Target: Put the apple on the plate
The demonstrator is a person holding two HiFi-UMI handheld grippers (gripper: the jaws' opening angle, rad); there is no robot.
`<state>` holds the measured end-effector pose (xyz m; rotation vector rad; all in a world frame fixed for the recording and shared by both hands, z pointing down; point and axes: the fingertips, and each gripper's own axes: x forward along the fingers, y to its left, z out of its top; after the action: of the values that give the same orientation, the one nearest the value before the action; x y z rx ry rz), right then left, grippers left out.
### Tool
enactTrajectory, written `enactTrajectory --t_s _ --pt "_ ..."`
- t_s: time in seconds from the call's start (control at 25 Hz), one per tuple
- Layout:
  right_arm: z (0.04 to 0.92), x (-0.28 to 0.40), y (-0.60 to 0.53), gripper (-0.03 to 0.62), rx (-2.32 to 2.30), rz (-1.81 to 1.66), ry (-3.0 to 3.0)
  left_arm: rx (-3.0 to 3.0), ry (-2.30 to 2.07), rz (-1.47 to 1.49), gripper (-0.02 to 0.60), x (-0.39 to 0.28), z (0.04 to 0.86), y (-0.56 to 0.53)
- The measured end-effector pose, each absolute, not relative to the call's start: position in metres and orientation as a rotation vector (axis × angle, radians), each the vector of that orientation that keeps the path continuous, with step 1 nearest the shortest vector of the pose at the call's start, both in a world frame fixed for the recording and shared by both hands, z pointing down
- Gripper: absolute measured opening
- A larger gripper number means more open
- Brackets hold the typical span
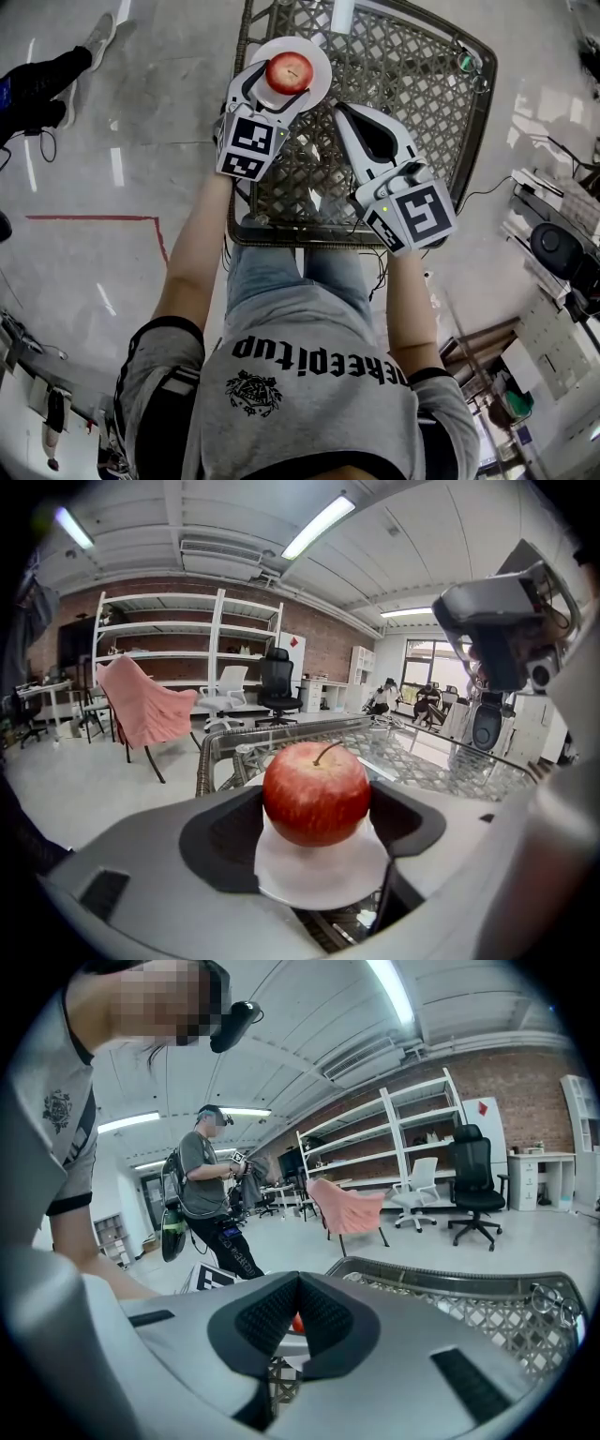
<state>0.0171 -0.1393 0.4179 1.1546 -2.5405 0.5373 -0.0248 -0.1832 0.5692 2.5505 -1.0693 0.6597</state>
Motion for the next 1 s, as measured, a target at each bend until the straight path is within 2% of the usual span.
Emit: enactTrajectory --t_s 1.0 --pt "0.4139 0.0226 -0.1341 0.0 1.155 0.515 -2.55 2.509 -1.089 0.639 0.4 -0.0276 0.5718 -0.185"
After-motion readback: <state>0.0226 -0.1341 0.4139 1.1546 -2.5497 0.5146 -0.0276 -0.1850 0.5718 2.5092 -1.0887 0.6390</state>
